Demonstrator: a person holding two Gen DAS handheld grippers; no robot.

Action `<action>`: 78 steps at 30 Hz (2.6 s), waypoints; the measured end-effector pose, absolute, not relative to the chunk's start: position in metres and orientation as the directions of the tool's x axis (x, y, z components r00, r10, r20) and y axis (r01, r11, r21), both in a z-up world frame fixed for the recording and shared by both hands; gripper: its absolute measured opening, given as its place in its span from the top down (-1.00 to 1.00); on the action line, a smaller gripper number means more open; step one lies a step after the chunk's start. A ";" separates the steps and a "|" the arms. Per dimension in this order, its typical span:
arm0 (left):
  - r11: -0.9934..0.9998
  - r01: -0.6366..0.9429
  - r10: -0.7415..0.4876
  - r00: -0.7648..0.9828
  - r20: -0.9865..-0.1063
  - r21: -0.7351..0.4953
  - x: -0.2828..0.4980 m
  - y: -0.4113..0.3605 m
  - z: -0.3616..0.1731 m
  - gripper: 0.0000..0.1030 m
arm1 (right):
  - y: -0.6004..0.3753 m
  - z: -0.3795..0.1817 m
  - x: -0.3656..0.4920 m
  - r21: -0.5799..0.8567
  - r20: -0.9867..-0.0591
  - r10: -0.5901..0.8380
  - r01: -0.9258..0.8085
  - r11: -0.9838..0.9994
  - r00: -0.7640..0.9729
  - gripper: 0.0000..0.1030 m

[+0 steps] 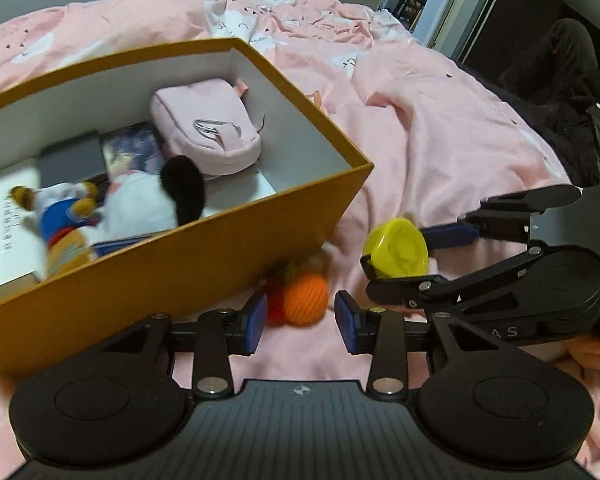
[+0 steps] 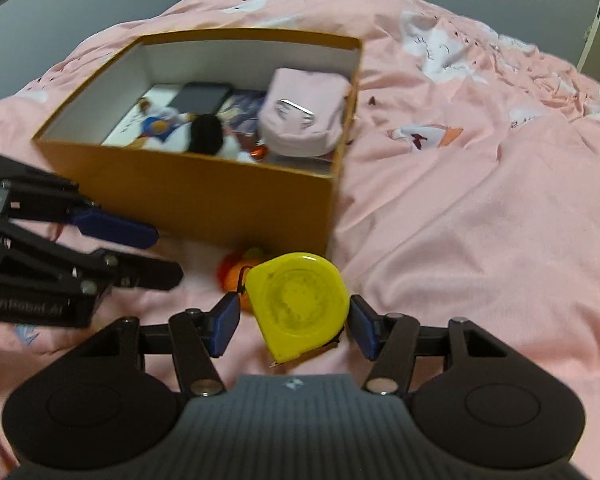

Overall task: Organize objects
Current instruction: 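Close left gripper on orange crochet fruit while right gripper holds tape measure, then carry crochet fruit and tape measure over the box with both grippers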

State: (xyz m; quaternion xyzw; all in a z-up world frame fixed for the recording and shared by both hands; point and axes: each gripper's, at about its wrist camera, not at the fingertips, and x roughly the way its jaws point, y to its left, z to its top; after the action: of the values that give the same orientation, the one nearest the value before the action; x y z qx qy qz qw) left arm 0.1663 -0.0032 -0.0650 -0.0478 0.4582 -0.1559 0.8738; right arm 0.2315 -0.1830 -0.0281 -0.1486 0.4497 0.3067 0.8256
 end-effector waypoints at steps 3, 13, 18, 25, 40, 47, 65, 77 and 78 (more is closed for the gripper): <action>0.954 0.202 -0.297 0.527 -0.796 -0.222 0.181 -0.008 -0.081 0.11 | -0.193 -0.045 0.244 0.017 -0.862 0.324 -0.617 0.787 0.390 -0.18; 0.956 0.201 -0.286 0.498 -0.818 -0.212 0.202 -0.022 -0.110 -0.12 | -0.211 -0.072 0.273 0.134 -0.886 0.343 -0.537 0.833 0.311 -0.19; 0.951 0.195 -0.307 0.481 -0.821 -0.241 0.206 -0.021 -0.116 -0.11 | -0.211 -0.074 0.277 0.144 -0.889 0.342 -0.524 0.840 0.305 -0.19; 0.930 0.143 -0.366 0.446 -0.817 -0.339 0.211 -0.013 -0.133 -0.29 | -0.210 -0.075 0.278 0.157 -0.887 0.350 -0.517 0.842 0.301 -0.19; 0.908 0.198 -0.417 0.499 -0.760 -0.368 0.177 -0.007 -0.095 -0.10 | -0.205 -0.054 0.259 0.121 -0.863 0.361 -0.550 0.826 0.353 -0.17; 0.895 0.260 -0.443 0.615 -0.652 -0.362 0.144 0.016 -0.022 -0.10 | -0.195 0.016 0.241 0.057 -0.790 0.439 -0.662 0.747 0.427 -0.17; 0.910 0.117 -0.374 0.646 -0.665 -0.399 0.232 0.095 0.007 -0.10 | -0.041 -0.001 0.340 -0.089 -0.963 0.188 -0.887 0.452 0.192 -0.17; 0.896 0.123 -0.404 0.622 -0.670 -0.426 0.244 0.111 -0.009 -0.10 | -0.008 -0.043 0.357 -0.110 -0.994 -0.061 -0.915 0.388 0.094 -0.17; 0.895 0.124 -0.407 0.620 -0.670 -0.429 0.244 0.112 -0.010 -0.10 | -0.008 -0.044 0.356 -0.120 -0.992 -0.068 -0.919 0.376 0.102 -0.17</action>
State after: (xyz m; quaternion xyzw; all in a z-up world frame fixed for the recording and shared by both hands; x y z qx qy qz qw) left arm 0.2437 0.1120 -0.0103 -0.1733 0.4089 -0.1502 0.8833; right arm 0.3560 -0.0077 -0.0436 -0.4331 0.5697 0.3529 0.6028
